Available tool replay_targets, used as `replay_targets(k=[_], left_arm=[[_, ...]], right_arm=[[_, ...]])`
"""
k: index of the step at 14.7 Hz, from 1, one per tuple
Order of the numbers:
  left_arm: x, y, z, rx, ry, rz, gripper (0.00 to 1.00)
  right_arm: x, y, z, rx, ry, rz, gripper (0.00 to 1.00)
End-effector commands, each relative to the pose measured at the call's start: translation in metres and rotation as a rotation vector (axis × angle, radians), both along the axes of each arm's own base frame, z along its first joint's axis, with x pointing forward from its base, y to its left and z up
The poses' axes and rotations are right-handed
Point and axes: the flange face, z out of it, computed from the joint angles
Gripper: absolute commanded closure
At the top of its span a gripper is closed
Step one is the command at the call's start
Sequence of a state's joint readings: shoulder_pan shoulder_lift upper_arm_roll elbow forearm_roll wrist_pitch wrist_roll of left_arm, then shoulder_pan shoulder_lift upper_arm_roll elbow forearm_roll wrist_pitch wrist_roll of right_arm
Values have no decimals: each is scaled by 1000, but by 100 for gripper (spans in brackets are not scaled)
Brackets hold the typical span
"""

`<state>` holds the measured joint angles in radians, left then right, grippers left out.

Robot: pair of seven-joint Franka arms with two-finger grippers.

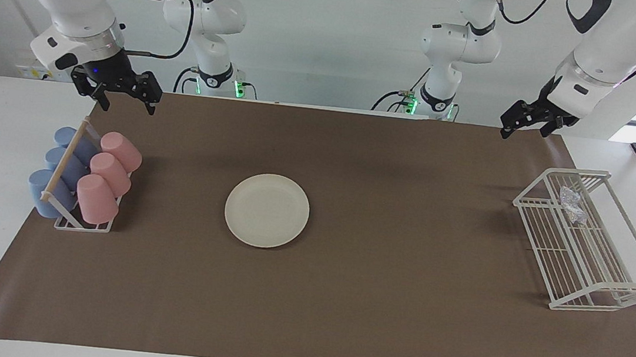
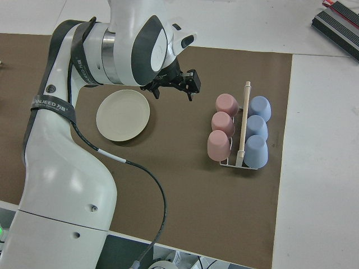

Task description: Wipe plate with sponge

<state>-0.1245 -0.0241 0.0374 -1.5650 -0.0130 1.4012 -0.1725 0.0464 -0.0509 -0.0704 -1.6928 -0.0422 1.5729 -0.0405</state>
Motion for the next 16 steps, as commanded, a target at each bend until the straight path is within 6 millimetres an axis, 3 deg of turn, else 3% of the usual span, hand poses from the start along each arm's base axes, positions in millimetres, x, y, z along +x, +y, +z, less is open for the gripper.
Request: replay_targets(k=[1, 9, 12, 16], left_arm=[[-3, 5, 1, -16, -11, 4, 0], [-8, 7, -5, -4, -2, 61, 0], [-10, 15, -26, 154, -13, 42, 0], [28, 31, -76, 406, 11, -9, 0]], right_arm=[[-4, 2, 2, 14, -5, -19, 0], [-5, 2, 2, 12, -5, -51, 0], [-5, 2, 1, 10, -7, -72, 0], [-5, 1, 1, 3, -10, -184, 0]])
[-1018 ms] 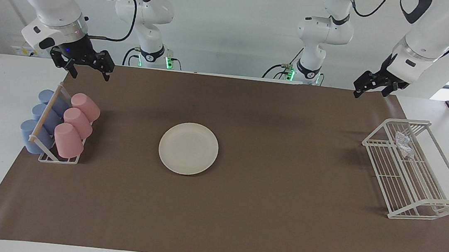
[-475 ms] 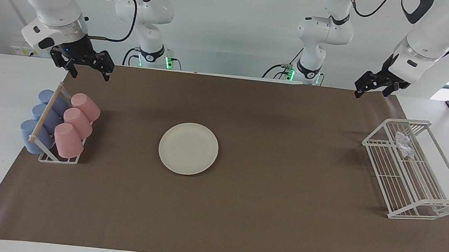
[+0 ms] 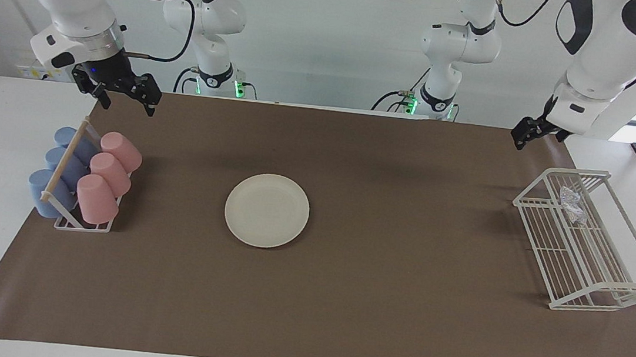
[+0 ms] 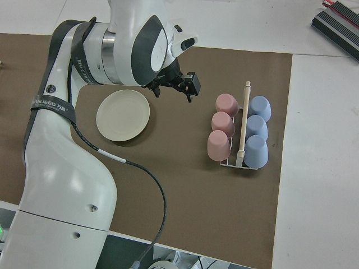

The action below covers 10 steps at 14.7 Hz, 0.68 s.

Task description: Wipe plate with sponge

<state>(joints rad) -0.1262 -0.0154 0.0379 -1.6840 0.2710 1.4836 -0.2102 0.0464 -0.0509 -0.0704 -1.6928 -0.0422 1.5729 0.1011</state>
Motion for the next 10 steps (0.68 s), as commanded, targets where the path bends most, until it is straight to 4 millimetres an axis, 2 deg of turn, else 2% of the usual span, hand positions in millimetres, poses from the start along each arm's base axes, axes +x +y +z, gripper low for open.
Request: replay_targets(k=[1, 3, 5, 6, 9, 10], left_arm=[[31, -3, -46, 183, 21, -58, 0], [53, -5, -83, 301, 45, -121, 0], [64, 5, -97, 313, 30, -132, 0], [73, 10, -110, 317, 40, -130, 0], [94, 15, -125, 372, 58, -142, 0], [96, 16, -128, 391, 63, -150, 0]], right_arm=[[-5, 1, 1, 11, -7, -61, 0], [-6, 4, 1, 5, -6, -151, 0], [-7, 27, 0, 4, 0, -253, 0], [-8, 30, 1, -1, 0, -332, 0], [-12, 63, 2, -28, 4, -587, 0], [-15, 82, 3, -10, 15, -690, 0]])
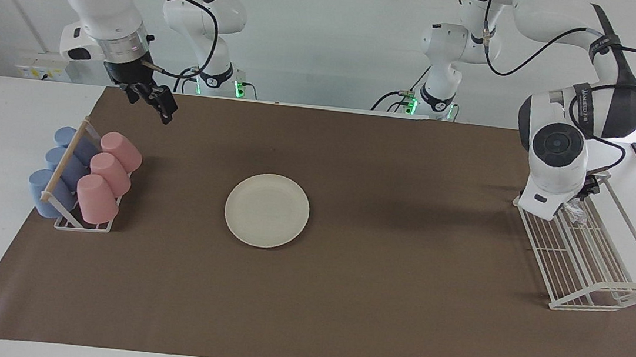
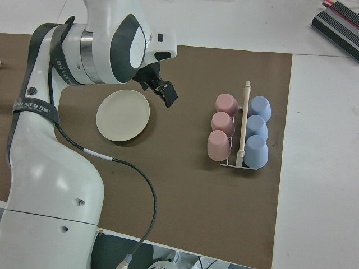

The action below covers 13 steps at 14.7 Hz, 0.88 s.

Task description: Wipe plate with sponge

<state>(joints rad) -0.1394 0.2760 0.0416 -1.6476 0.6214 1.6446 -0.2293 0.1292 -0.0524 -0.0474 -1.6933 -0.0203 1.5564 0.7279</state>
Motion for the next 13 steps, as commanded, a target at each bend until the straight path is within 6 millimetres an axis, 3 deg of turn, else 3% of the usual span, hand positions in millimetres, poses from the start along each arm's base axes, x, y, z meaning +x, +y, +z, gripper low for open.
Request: replay_targets(k=[1, 2, 4, 6, 8, 9, 11, 13], left_arm=[[13, 2, -1, 45, -2, -16, 0], [13, 4, -1, 46, -1, -12, 0], [11, 5, -1, 51, 11, -2, 20], [10, 6, 0, 56, 22, 8, 56], [8, 6, 1, 61, 30, 16, 98], [6, 5, 0, 65, 39, 22, 100], [6, 6, 0, 68, 41, 28, 100], [6, 8, 0, 66, 39, 30, 100]], right_arm=[[-13, 35, 5, 49, 19, -280, 0], [-16, 50, 6, 79, 34, -393, 0], [-22, 86, 9, 119, 65, -610, 0], [-28, 119, 13, 144, 63, -703, 0], [-34, 139, 14, 148, 52, -680, 0], [-36, 143, 14, 152, 51, -672, 0], [-40, 175, 17, 193, 0, -652, 0], [-39, 187, 20, 211, -20, -733, 0]])
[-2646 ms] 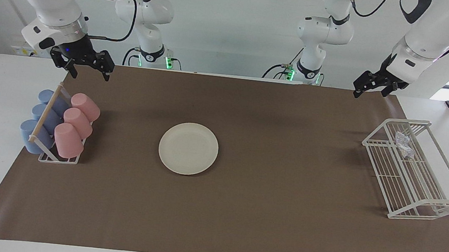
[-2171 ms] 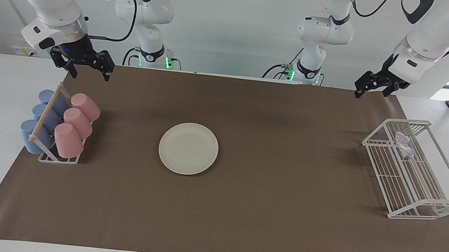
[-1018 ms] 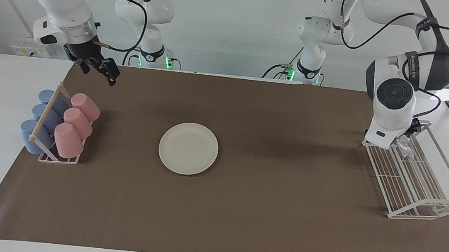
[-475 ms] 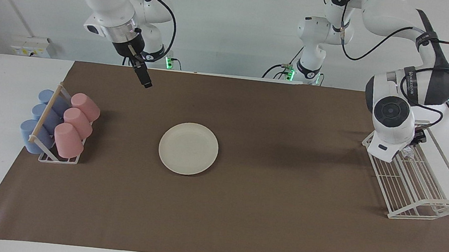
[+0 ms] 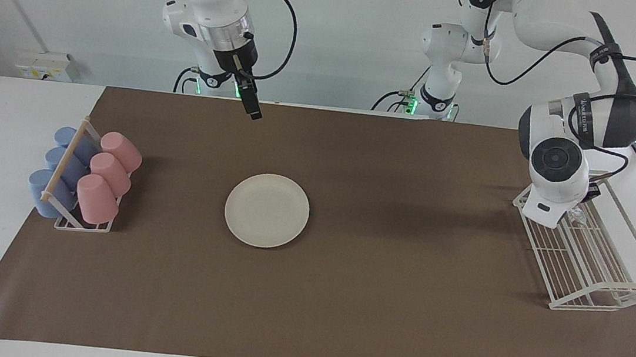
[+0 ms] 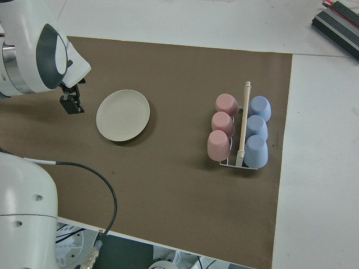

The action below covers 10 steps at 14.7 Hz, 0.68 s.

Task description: Wipe plate with sponge

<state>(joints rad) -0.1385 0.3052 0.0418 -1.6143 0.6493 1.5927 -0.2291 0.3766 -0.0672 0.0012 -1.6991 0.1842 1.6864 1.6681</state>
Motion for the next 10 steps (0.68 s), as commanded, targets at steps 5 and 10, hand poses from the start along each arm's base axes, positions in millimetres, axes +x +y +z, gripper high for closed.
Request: replay_targets(k=[5, 10], left_arm=[[1, -4, 51, -129, -25, 118, 100], [-28, -25, 129, -505, -26, 309, 100]], right_arm=[[-8, 62, -7, 78, 12, -261, 0], [-11, 143, -2, 85, 19, -313, 0]])
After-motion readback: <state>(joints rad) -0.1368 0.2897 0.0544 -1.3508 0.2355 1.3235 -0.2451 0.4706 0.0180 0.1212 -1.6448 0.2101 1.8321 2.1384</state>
